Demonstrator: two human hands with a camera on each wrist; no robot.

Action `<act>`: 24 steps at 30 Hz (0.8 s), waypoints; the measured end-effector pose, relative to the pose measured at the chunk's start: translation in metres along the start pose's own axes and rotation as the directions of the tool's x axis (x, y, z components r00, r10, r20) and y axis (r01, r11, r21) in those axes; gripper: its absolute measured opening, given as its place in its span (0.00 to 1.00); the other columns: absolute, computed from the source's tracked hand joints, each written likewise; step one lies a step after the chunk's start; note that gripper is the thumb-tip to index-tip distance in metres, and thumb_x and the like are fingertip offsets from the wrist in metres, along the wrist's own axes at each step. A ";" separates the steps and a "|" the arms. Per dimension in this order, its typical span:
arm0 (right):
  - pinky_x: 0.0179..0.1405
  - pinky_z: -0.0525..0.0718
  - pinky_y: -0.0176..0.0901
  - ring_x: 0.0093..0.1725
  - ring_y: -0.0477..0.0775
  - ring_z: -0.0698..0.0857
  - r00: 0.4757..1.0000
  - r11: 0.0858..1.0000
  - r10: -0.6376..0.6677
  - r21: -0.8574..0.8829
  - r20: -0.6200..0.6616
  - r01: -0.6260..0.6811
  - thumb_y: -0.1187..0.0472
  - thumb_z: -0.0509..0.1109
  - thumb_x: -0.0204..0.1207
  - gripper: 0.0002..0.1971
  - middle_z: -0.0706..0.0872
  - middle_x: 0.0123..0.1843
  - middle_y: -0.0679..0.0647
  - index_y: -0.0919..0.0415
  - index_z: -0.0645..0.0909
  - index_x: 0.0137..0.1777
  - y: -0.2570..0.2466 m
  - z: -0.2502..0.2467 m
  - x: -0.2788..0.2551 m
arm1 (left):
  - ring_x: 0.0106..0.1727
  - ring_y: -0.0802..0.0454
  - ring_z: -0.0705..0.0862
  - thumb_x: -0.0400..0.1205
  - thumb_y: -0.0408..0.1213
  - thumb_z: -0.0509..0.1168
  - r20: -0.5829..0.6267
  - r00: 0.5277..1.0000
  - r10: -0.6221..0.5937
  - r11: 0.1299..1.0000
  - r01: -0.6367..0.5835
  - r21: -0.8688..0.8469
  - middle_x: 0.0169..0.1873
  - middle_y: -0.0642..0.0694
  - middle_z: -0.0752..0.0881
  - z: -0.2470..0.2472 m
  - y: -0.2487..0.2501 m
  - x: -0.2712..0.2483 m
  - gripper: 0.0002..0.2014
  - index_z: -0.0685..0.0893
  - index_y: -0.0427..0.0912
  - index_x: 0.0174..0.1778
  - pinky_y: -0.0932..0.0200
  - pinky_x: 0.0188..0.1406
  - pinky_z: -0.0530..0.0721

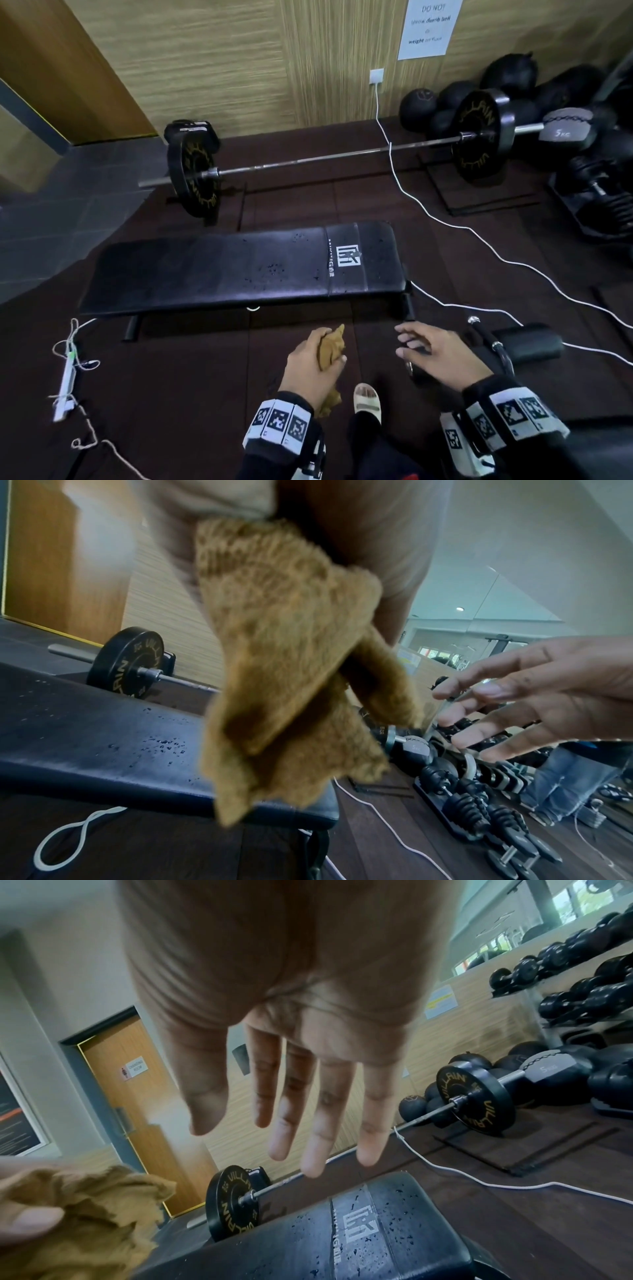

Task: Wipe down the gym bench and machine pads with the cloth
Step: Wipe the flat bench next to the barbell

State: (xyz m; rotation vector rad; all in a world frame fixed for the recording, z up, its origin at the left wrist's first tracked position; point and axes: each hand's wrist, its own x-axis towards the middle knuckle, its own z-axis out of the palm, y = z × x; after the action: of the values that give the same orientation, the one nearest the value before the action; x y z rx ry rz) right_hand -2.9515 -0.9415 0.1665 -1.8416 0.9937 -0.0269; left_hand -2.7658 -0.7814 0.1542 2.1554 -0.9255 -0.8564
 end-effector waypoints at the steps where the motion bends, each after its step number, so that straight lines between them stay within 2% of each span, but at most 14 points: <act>1: 0.55 0.81 0.30 0.50 0.42 0.85 1.000 1.000 -0.001 -0.020 0.026 0.001 0.60 0.77 0.70 0.15 0.87 0.48 0.44 0.45 0.81 0.54 -0.001 -0.004 0.011 | 0.49 0.64 0.81 0.74 0.44 0.72 0.002 1.000 -0.001 1.000 0.001 0.004 0.50 0.55 0.85 0.001 0.004 0.012 0.21 0.78 0.56 0.63 0.86 0.44 0.69; 4: 0.53 0.78 0.24 0.49 0.41 0.85 0.994 0.998 -0.041 -0.051 0.097 0.046 0.60 0.74 0.74 0.13 0.87 0.49 0.45 0.52 0.82 0.58 -0.005 -0.010 0.042 | 0.51 0.62 0.81 0.74 0.44 0.72 -0.003 1.000 -0.012 1.000 0.012 -0.006 0.52 0.53 0.84 0.008 0.016 0.045 0.23 0.77 0.56 0.65 0.82 0.47 0.70; 6: 0.50 0.76 0.21 0.47 0.38 0.85 0.992 0.997 -0.059 -0.034 0.112 0.063 0.58 0.71 0.76 0.11 0.87 0.49 0.46 0.53 0.83 0.59 -0.006 -0.010 0.057 | 0.55 0.58 0.81 0.74 0.44 0.72 0.012 1.000 -0.016 1.000 0.016 -0.016 0.56 0.51 0.83 0.014 0.023 0.062 0.26 0.75 0.56 0.68 0.72 0.55 0.74; 7: 0.49 0.76 0.20 0.46 0.36 0.85 0.992 0.998 -0.057 -0.015 0.115 0.059 0.56 0.70 0.77 0.11 0.88 0.48 0.45 0.52 0.83 0.59 -0.007 -0.009 0.064 | 0.58 0.56 0.81 0.74 0.44 0.72 0.026 1.000 -0.015 1.000 0.015 -0.017 0.58 0.50 0.82 0.018 0.026 0.069 0.28 0.74 0.55 0.70 0.68 0.58 0.75; 9: 0.51 0.77 0.22 0.47 0.35 0.85 0.991 0.998 -0.054 0.027 0.119 0.051 0.54 0.67 0.79 0.11 0.88 0.48 0.43 0.53 0.83 0.60 -0.008 -0.004 0.075 | 0.60 0.55 0.80 0.73 0.44 0.73 0.059 0.998 -0.010 1.000 0.011 -0.021 0.60 0.50 0.80 0.025 0.031 0.082 0.31 0.71 0.55 0.72 0.65 0.60 0.74; 13: 0.60 0.81 0.39 0.53 0.41 0.86 0.995 0.987 -0.018 0.159 0.096 0.002 0.55 0.66 0.80 0.14 0.89 0.51 0.48 0.59 0.80 0.63 -0.003 0.012 0.102 | 0.62 0.52 0.79 0.72 0.43 0.71 0.120 0.992 0.036 0.999 -0.034 -0.017 0.62 0.48 0.79 0.046 0.030 0.113 0.32 0.70 0.53 0.74 0.71 0.58 0.71; 16: 0.54 0.83 0.49 0.47 0.55 0.87 0.998 0.986 -0.004 0.165 0.064 -0.007 0.54 0.66 0.80 0.13 0.89 0.45 0.57 0.63 0.80 0.57 0.014 0.026 0.133 | 0.63 0.58 0.76 0.73 0.43 0.69 0.153 0.986 0.072 0.997 -0.068 -0.030 0.61 0.54 0.75 0.063 0.019 0.142 0.35 0.65 0.53 0.77 0.86 0.52 0.64; 18: 0.53 0.83 0.53 0.46 0.59 0.87 0.999 0.987 0.011 0.159 0.033 -0.016 0.56 0.67 0.80 0.12 0.88 0.44 0.60 0.64 0.79 0.56 0.029 0.033 0.158 | 0.66 0.64 0.71 0.75 0.44 0.68 0.154 0.984 0.095 0.995 -0.087 -0.056 0.65 0.57 0.71 0.074 0.006 0.165 0.36 0.63 0.50 0.79 0.87 0.57 0.60; 20: 0.55 0.82 0.54 0.48 0.58 0.87 0.999 0.986 0.032 0.161 -0.003 -0.031 0.59 0.68 0.79 0.10 0.88 0.45 0.60 0.61 0.79 0.57 0.045 0.040 0.187 | 0.71 0.61 0.71 0.75 0.45 0.68 0.155 0.982 0.110 0.992 -0.099 -0.075 0.72 0.54 0.71 0.082 -0.010 0.189 0.36 0.64 0.46 0.80 0.75 0.69 0.65; 21: 0.55 0.83 0.53 0.48 0.58 0.87 0.999 0.986 0.036 0.163 -0.010 -0.034 0.61 0.69 0.78 0.09 0.88 0.45 0.59 0.59 0.78 0.57 0.053 0.044 0.202 | 0.72 0.57 0.73 0.75 0.47 0.67 0.150 0.982 0.119 0.991 -0.108 -0.076 0.73 0.50 0.73 0.086 -0.020 0.203 0.36 0.65 0.44 0.79 0.67 0.71 0.68; 23: 0.54 0.84 0.49 0.46 0.55 0.87 0.999 0.989 0.038 0.146 0.002 -0.038 0.61 0.70 0.77 0.10 0.88 0.44 0.54 0.53 0.77 0.56 0.072 0.056 0.235 | 0.71 0.53 0.75 0.73 0.50 0.65 0.144 0.981 0.130 0.991 -0.125 -0.042 0.72 0.46 0.76 0.096 -0.044 0.230 0.37 0.66 0.42 0.78 0.63 0.71 0.70; 24: 0.53 0.84 0.45 0.45 0.52 0.87 0.999 0.993 0.038 0.111 0.005 -0.038 0.61 0.69 0.77 0.11 0.87 0.44 0.51 0.53 0.77 0.58 0.081 0.063 0.253 | 0.71 0.52 0.75 0.74 0.47 0.66 0.148 0.980 0.133 0.991 -0.131 -0.025 0.72 0.45 0.76 0.101 -0.058 0.245 0.36 0.66 0.42 0.78 0.62 0.71 0.70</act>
State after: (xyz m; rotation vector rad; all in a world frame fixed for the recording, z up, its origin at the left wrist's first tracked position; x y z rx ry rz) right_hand -2.8068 -1.0686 -0.0270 -1.7207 1.0050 -0.0550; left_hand -2.6879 -0.9708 -0.0242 2.0129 -1.1204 -0.9654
